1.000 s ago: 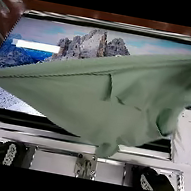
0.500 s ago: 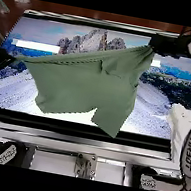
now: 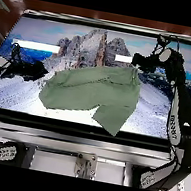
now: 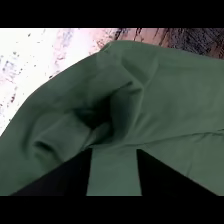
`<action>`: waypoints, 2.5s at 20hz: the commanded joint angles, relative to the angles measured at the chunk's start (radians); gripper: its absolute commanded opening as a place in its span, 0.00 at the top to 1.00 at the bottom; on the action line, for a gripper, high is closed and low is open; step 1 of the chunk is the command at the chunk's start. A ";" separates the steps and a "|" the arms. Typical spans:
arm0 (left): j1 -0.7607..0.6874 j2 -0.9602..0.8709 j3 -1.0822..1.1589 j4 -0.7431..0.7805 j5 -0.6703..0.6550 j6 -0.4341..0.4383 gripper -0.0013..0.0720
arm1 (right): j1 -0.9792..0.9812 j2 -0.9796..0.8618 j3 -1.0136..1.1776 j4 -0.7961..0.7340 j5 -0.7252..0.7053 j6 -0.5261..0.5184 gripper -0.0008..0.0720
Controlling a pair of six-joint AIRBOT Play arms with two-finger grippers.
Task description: Fold the shirts.
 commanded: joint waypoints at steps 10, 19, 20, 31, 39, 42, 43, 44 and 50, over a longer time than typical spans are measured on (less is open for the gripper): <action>0.351 -0.006 -0.077 0.197 -0.674 0.159 0.02 | -0.368 0.160 -0.084 0.154 0.599 -0.256 0.10; 0.154 -0.122 -0.233 -0.055 -0.378 0.241 0.02 | -0.389 0.159 -0.155 0.300 0.563 -0.278 0.10; 0.138 -0.137 -0.233 -0.070 -0.361 0.241 0.06 | -0.389 0.159 -0.155 0.291 0.563 -0.278 0.10; 0.121 -0.118 -0.233 -0.115 -0.394 0.267 0.92 | -0.323 0.155 -0.589 0.187 0.423 -0.227 0.05; 0.122 -0.010 -0.233 -0.114 -0.397 0.267 0.92 | -0.211 0.093 -0.630 0.267 0.153 -0.189 0.06; 0.122 0.003 -0.233 -0.115 -0.397 0.267 0.92 | -0.211 0.086 -0.631 0.255 0.135 -0.175 0.06; 0.122 0.003 -0.233 -0.115 -0.396 0.267 0.92 | -0.207 0.076 -0.631 0.268 0.136 -0.175 0.13; 0.122 0.003 -0.233 -0.115 -0.396 0.267 0.92 | -0.197 0.064 -0.631 0.288 0.135 -0.176 0.35; 0.140 0.086 -0.084 -0.111 -0.441 0.290 0.93 | -0.175 0.189 -0.546 0.387 0.192 -0.426 0.92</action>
